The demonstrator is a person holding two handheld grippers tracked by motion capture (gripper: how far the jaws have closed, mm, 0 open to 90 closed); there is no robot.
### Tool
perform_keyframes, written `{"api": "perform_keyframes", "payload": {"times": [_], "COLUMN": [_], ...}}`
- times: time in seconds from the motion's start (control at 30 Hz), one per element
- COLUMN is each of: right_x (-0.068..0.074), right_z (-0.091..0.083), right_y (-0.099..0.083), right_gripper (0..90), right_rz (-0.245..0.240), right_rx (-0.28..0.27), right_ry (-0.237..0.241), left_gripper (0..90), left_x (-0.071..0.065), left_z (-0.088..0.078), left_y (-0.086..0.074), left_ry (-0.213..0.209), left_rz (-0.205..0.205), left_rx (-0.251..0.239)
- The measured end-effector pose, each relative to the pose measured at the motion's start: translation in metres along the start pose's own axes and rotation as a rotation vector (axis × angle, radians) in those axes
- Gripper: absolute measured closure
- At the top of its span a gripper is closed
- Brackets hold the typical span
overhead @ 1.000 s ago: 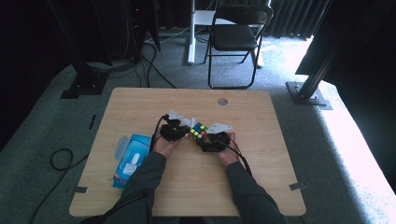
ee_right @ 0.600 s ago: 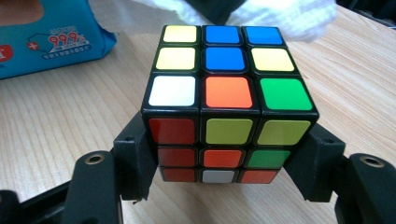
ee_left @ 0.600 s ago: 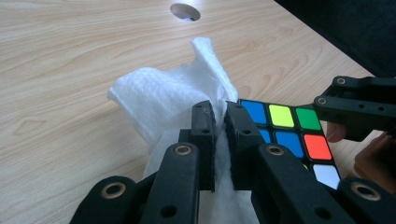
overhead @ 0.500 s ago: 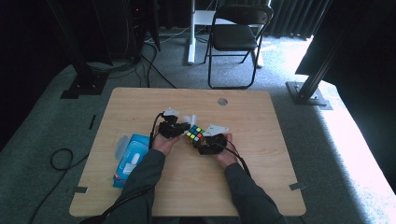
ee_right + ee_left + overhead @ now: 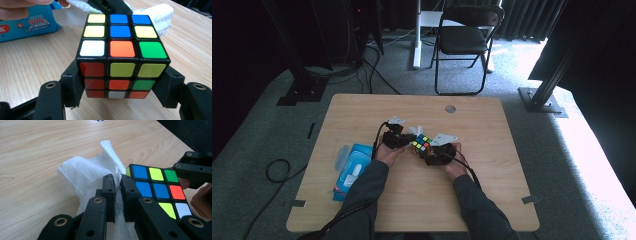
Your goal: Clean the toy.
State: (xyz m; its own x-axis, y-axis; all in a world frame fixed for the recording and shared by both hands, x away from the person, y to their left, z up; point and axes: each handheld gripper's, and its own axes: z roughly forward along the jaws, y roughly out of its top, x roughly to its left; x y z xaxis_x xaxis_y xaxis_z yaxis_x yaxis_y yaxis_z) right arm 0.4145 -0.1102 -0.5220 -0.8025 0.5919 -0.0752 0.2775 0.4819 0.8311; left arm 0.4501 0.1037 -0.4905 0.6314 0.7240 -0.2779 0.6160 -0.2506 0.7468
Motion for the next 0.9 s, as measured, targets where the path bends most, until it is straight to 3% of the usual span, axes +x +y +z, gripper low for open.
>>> {"api": "perform_keyframes", "payload": {"times": [0.4,0.67,0.8,0.9], "right_x": [-0.001,-0.010,-0.017,-0.020], "right_z": [0.000,-0.006,-0.011,-0.014], "right_y": [-0.001,-0.012,-0.016,-0.017], "right_gripper": [34.1,34.0,34.1,34.1], "right_rz": [0.003,0.023,0.043,0.055], "right_rx": [0.006,0.029,0.025,0.017], "right_ry": [0.001,-0.029,-0.048,-0.057], "left_gripper": [83.4,82.7,81.4,75.2], "left_x": [-0.001,-0.002,-0.007,-0.011], "left_z": [-0.001,0.005,0.013,0.016], "left_y": [0.001,-0.001,-0.005,-0.007], "left_ry": [0.004,0.083,0.114,0.126], "left_rz": [-0.012,-0.011,0.019,0.039], "left_rx": [-0.004,0.064,0.120,0.135]}}
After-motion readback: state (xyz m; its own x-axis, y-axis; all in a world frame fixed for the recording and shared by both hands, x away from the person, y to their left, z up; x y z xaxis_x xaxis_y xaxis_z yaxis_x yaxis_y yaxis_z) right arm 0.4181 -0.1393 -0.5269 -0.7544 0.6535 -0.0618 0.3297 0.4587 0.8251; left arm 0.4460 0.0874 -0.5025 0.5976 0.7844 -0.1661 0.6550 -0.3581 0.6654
